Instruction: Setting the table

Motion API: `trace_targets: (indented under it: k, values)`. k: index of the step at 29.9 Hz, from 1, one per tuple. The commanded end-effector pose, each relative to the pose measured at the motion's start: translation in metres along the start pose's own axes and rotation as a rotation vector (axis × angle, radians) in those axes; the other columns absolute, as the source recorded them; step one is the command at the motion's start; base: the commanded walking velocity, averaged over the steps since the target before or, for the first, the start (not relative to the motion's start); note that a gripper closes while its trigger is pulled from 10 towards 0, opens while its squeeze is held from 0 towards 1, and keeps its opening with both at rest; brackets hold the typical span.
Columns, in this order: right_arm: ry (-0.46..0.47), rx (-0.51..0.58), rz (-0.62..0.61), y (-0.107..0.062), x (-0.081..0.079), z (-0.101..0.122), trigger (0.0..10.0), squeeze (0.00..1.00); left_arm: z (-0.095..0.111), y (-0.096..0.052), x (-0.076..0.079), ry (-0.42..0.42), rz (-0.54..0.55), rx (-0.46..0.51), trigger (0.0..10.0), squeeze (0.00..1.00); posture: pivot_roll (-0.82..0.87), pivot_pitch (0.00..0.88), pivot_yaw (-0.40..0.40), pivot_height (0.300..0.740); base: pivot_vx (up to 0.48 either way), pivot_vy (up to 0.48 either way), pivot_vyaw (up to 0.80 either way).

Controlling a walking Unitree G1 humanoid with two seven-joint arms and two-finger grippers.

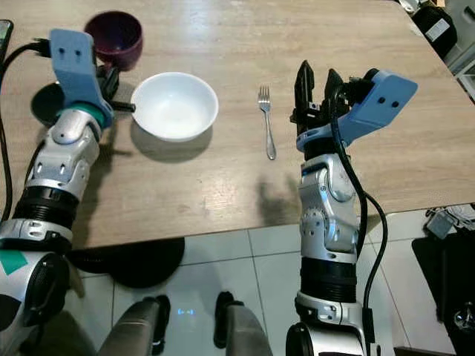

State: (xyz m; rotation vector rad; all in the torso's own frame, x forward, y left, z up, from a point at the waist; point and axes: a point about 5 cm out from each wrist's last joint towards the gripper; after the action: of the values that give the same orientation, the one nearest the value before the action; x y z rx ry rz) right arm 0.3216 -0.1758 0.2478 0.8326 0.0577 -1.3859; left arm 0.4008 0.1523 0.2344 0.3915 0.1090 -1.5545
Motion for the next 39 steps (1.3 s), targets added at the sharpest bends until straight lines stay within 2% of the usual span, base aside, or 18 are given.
trace_targets:
  k: [1, 10, 11, 14, 15, 17, 19, 21, 27, 30, 31, 32, 33, 34, 38, 39]
  values:
    - [-0.009, -0.005, -0.014, -0.004, 0.002, 0.0, 10.0, 0.0, 0.006, 0.003, 0.005, 0.013, -0.022, 0.014, 10.0, 0.09, 0.11, 0.192, 0.006, 0.74, 0.0, 0.0, 0.0]
    - [-0.005, -0.002, -0.016, -0.004, 0.002, -0.001, 10.0, 0.0, -0.002, 0.002, 0.005, -0.004, 0.011, -0.026, 10.0, 0.07, 0.12, 0.187, 0.006, 0.74, 0.0, 0.0, 0.0]
    - [-0.005, -0.004, -0.013, -0.003, 0.002, -0.002, 10.0, 0.0, -0.008, 0.001, 0.007, -0.025, -0.002, -0.045, 10.0, 0.13, 0.12, 0.181, 0.005, 0.74, 0.0, 0.0, 0.0]
    - [-0.005, -0.005, -0.012, -0.003, 0.002, -0.002, 10.0, 0.0, -0.01, 0.001, 0.008, -0.035, -0.006, -0.052, 10.0, 0.13, 0.12, 0.181, 0.005, 0.74, 0.0, 0.0, 0.0]
    - [-0.005, -0.003, -0.01, -0.002, 0.002, -0.001, 10.0, 0.0, -0.016, 0.0, 0.014, -0.088, -0.046, -0.083, 10.0, 0.11, 0.12, 0.174, 0.007, 0.74, 0.0, 0.0, 0.0]
    - [-0.005, -0.003, -0.01, -0.002, 0.002, -0.001, 10.0, 0.0, -0.016, 0.0, 0.014, -0.088, -0.046, -0.083, 10.0, 0.11, 0.12, 0.174, 0.007, 0.74, 0.0, 0.0, 0.0]
    - [-0.004, -0.001, -0.008, -0.002, 0.001, -0.001, 10.0, 0.0, -0.021, -0.002, 0.024, -0.148, -0.096, -0.11, 10.0, 0.11, 0.11, 0.169, 0.009, 0.74, 0.0, 0.0, 0.0]
    - [-0.004, 0.0, -0.008, -0.002, 0.001, -0.001, 10.0, 0.0, -0.021, -0.002, 0.027, -0.158, -0.101, -0.115, 10.0, 0.1, 0.11, 0.167, 0.011, 0.74, 0.0, 0.0, 0.0]
    - [-0.005, 0.002, -0.01, -0.003, 0.002, -0.001, 10.0, 0.0, -0.023, -0.003, 0.033, -0.127, -0.106, -0.123, 10.0, 0.11, 0.11, 0.165, 0.012, 0.74, 0.0, 0.0, 0.0]
    - [-0.005, 0.002, -0.011, -0.003, 0.002, -0.001, 10.0, 0.0, -0.025, -0.004, 0.032, -0.106, -0.081, -0.129, 10.0, 0.16, 0.11, 0.163, 0.01, 0.74, 0.0, 0.0, 0.0]
    - [-0.005, 0.002, -0.011, -0.003, 0.002, -0.001, 10.0, 0.0, -0.025, -0.004, 0.03, -0.094, -0.068, -0.131, 10.0, 0.23, 0.11, 0.163, 0.01, 0.74, 0.0, 0.0, 0.0]
    - [-0.004, 0.001, -0.011, -0.003, 0.002, -0.001, 10.0, 0.0, -0.025, -0.004, 0.028, -0.067, -0.048, -0.127, 10.0, 0.51, 0.11, 0.163, 0.01, 0.74, 0.0, 0.0, 0.0]
    - [-0.004, 0.001, -0.011, -0.003, 0.002, -0.001, 10.0, 0.0, -0.025, -0.004, 0.028, -0.067, -0.048, -0.127, 10.0, 0.51, 0.11, 0.163, 0.01, 0.74, 0.0, 0.0, 0.0]
    - [-0.004, 0.001, -0.01, -0.003, 0.002, -0.001, 10.0, 0.0, -0.024, -0.003, 0.027, -0.051, -0.038, -0.124, 10.0, 0.88, 0.11, 0.163, 0.01, 0.74, 0.0, 0.0, 0.0]
    - [-0.002, 0.0, -0.009, -0.002, 0.002, -0.001, 10.0, 0.0, -0.024, -0.003, 0.025, -0.023, -0.018, -0.125, 10.0, 0.89, 0.12, 0.163, 0.011, 0.74, 0.0, 0.0, 0.0]
    - [-0.001, -0.001, -0.01, -0.002, 0.002, -0.002, 10.0, 0.0, -0.024, -0.003, 0.024, -0.016, -0.007, -0.128, 10.0, 1.0, 0.12, 0.163, 0.011, 0.74, 0.0, 0.0, 0.0]
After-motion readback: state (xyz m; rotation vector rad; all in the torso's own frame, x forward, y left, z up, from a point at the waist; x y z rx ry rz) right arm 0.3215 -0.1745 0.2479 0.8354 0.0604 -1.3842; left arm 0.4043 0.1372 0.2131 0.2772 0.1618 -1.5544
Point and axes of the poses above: a point about 5 cm out from each wrist's last joint towards the gripper, its own y axis pointing out of the wrist towards the gripper, its own z axis along the axis of the wrist's last joint, x = y × z, and after that the axes turned 14 degrees about y, right-handed
